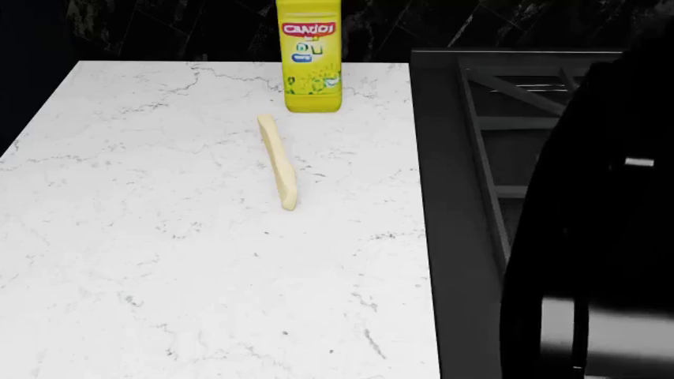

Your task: Close the microwave door

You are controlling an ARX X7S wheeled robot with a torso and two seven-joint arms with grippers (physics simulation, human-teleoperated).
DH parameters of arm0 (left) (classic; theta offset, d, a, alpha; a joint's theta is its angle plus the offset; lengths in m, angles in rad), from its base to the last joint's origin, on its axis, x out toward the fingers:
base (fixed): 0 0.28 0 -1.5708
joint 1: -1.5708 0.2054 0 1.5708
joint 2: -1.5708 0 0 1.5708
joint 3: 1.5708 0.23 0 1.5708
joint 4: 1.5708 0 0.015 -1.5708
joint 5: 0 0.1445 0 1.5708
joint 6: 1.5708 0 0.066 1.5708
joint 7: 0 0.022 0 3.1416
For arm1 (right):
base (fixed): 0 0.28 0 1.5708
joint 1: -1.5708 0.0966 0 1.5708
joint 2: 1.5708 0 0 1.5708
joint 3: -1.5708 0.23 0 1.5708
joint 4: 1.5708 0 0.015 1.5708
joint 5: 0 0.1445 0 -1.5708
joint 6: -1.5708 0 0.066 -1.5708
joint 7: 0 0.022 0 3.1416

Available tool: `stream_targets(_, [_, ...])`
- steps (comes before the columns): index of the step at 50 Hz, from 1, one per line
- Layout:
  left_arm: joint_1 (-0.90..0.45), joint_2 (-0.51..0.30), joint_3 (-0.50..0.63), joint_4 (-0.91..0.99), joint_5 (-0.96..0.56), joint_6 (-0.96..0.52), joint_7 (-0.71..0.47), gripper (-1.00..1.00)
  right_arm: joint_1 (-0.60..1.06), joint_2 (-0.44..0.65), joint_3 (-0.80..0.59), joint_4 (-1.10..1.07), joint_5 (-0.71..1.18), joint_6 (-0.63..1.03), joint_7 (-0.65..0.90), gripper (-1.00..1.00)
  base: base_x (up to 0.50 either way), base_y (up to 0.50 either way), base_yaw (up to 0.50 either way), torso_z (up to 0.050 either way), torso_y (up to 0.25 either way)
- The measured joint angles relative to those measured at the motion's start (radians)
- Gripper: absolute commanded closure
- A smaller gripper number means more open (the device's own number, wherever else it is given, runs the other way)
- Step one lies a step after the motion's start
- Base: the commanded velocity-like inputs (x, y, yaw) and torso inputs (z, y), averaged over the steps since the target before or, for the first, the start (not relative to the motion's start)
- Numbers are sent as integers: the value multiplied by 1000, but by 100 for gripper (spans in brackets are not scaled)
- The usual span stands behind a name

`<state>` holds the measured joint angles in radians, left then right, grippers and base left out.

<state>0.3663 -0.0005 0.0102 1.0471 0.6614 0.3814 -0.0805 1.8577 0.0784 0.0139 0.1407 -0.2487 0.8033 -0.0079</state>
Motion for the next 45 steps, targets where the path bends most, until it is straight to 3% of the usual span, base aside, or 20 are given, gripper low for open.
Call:
stream_targets(21, [17,0,-10,0,-6,21,-12,-100,165,-8,-43,350,41,17,5,-100,0,0,0,0,0])
stream_targets(45, [-9,0,-3,0,-5,-3,0,-100,275,10,-6,490,91,40,49,-100,0,0,0,0,0])
